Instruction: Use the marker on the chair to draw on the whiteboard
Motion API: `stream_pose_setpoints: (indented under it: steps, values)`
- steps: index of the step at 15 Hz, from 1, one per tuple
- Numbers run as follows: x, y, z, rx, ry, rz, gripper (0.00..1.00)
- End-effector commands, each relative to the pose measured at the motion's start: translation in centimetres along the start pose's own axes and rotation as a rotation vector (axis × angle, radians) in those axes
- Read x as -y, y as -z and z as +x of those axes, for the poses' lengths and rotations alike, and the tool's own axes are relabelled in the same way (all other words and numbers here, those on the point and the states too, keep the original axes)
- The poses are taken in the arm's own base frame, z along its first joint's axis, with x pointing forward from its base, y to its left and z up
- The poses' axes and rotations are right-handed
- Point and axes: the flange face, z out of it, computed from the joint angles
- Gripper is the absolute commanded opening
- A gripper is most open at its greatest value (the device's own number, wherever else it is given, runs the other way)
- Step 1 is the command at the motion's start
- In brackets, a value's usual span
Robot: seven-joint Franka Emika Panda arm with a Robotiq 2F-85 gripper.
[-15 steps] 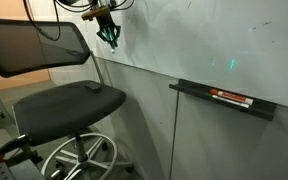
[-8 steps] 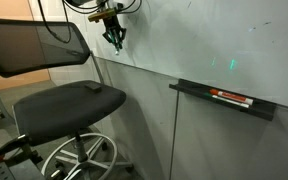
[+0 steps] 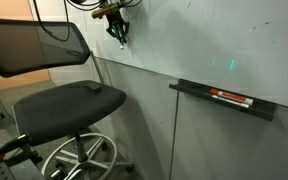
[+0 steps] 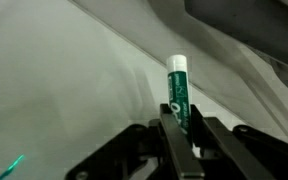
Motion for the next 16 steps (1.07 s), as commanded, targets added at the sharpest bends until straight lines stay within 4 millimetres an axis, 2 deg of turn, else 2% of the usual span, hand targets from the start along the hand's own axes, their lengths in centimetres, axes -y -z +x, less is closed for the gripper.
stream_pose_setpoints:
  steps: [1,8,16]
  values:
    - [-0.3,0.5,0.2,-0.07,0.013,-0.062,0.06]
    - [0.0,-1.4,-0.7,-0.077,0.038,-0.117,0.06]
    - [-2.2,-2.7,-1.8,-0.05,0.017,-0.156,0.06]
